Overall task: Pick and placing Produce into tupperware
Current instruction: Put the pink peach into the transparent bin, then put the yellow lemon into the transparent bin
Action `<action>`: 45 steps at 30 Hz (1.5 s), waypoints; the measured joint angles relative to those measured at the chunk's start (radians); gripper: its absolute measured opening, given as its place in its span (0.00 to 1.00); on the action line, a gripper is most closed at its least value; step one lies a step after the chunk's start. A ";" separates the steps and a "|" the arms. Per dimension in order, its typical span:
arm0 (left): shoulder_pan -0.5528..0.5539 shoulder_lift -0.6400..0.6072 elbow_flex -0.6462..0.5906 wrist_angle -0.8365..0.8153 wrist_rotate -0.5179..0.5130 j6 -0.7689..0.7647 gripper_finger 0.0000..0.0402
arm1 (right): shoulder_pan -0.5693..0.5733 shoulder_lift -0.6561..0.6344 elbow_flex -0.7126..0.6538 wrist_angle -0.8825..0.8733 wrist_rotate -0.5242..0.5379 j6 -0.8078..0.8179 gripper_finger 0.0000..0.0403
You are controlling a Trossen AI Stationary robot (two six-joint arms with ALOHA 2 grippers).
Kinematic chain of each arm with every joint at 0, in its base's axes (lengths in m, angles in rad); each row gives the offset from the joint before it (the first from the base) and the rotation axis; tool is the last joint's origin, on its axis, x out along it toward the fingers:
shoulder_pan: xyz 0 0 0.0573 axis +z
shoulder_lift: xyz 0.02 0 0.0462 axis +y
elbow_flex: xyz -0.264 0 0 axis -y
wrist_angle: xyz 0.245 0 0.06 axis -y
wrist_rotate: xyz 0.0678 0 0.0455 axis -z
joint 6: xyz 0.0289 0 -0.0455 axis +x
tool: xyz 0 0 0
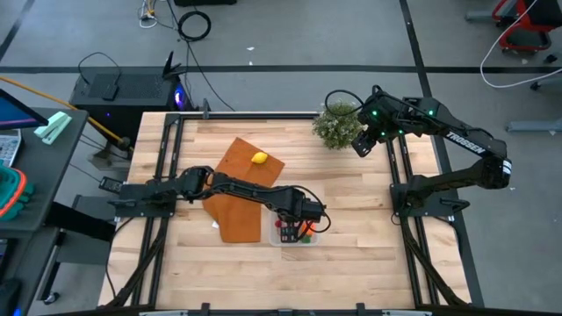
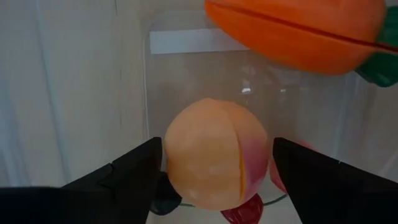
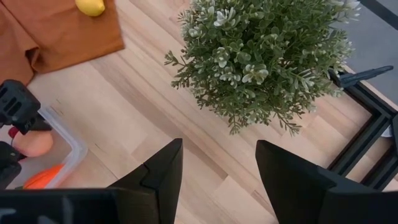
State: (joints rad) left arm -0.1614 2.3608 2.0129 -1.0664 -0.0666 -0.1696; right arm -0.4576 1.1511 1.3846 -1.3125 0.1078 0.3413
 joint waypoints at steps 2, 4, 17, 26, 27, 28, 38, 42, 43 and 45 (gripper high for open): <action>0.000 0.000 0.007 -0.017 0.000 0.000 0.81 | 0.000 0.000 0.000 0.000 0.000 -0.003 0.43; 0.000 0.001 0.032 -0.054 0.000 0.001 0.83 | 0.000 0.000 0.000 0.000 0.000 -0.005 0.43; 0.018 0.001 0.336 -0.200 -0.001 0.028 0.84 | 0.000 0.000 0.000 0.000 0.000 -0.005 0.43; 0.133 -0.039 0.315 -0.435 -0.047 -0.011 0.84 | 0.000 0.000 0.000 -0.001 0.000 -0.004 0.43; 0.156 -0.039 0.315 -0.435 -0.051 -0.014 0.84 | 0.000 0.000 0.000 0.000 0.000 -0.004 0.43; 0.178 -0.039 0.315 -0.433 -0.052 -0.014 0.84 | 0.000 0.000 0.000 0.000 0.000 -0.004 0.43; 0.359 -0.039 0.315 -0.428 -0.004 0.053 0.83 | 0.000 0.000 0.000 -0.001 0.000 0.009 0.43; 0.405 -0.043 0.315 -0.438 -0.003 0.075 0.80 | 0.000 0.000 0.000 -0.001 0.000 0.021 0.43; 0.412 -0.045 0.315 -0.437 -0.003 0.079 0.79 | 0.000 0.000 0.000 -0.001 0.000 0.021 0.43; 0.427 -0.051 0.315 -0.440 -0.003 0.089 0.78 | 0.000 0.000 0.000 -0.001 0.000 0.021 0.43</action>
State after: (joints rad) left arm 0.2653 2.3093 2.3280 -1.5066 -0.0696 -0.0807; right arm -0.4576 1.1508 1.3846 -1.3132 0.1078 0.3628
